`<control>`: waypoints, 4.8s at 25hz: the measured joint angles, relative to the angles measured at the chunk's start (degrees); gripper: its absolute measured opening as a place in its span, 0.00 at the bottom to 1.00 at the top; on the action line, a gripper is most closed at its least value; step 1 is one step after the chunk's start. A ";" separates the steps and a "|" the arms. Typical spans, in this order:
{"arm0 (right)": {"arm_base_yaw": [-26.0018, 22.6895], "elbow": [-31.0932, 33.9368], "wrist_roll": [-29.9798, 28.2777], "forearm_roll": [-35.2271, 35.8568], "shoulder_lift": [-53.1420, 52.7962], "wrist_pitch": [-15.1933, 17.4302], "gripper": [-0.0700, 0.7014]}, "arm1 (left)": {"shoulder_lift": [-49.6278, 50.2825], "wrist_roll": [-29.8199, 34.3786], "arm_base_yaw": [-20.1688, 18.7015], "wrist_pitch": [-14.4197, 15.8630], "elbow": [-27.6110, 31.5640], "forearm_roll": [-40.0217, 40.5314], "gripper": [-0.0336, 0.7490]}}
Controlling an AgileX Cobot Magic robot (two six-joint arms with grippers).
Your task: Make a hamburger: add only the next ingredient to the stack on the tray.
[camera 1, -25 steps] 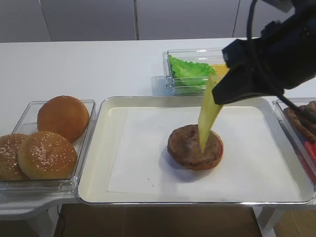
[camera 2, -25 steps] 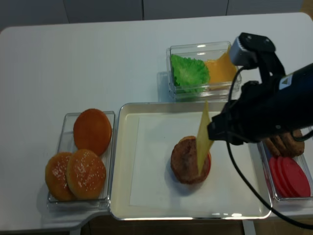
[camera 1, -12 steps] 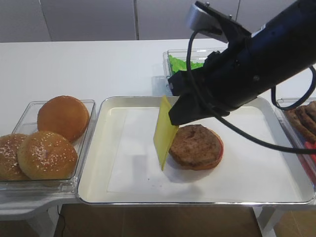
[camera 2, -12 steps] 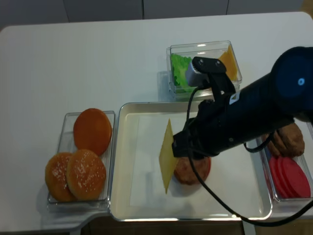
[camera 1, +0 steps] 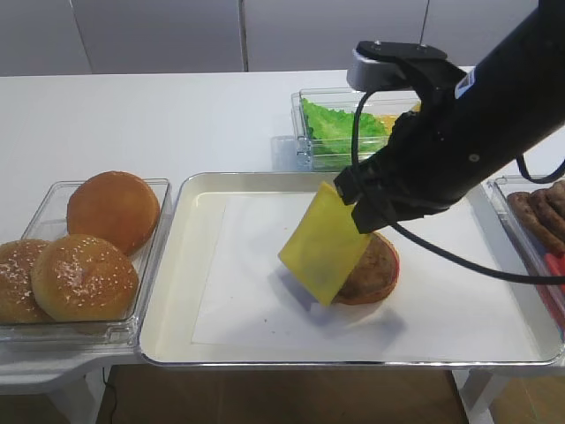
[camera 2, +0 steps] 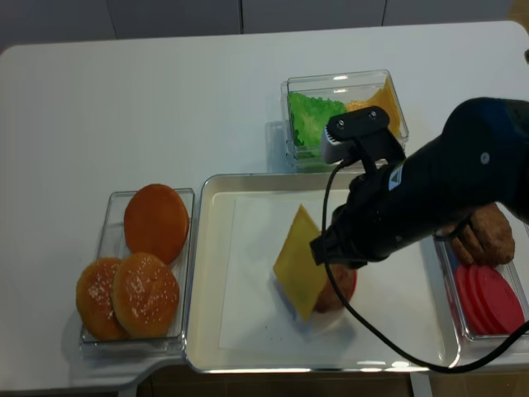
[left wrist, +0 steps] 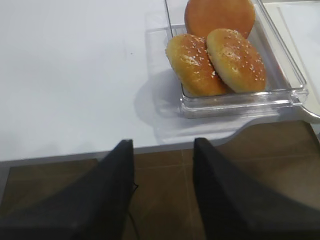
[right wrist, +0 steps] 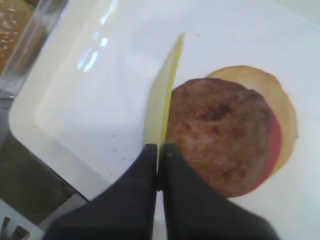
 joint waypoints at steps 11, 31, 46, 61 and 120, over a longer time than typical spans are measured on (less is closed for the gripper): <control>0.00 0.00 8.64 -8.75 0.87 0.21 0.11 | 0.00 0.00 0.00 0.00 0.00 0.00 0.42; 0.00 0.00 13.70 -12.35 3.04 2.00 0.11 | 0.00 0.00 0.00 0.00 0.00 0.00 0.42; 0.00 -0.98 13.90 -14.74 3.04 4.02 0.80 | 0.00 0.00 0.00 0.00 0.00 0.00 0.42; -11.67 -5.75 17.47 -27.55 2.89 14.94 0.70 | 0.00 0.00 0.00 0.00 0.00 0.00 0.42; -27.74 19.60 11.18 -18.62 -80.67 29.25 0.69 | 0.00 0.00 0.00 0.00 0.00 0.00 0.42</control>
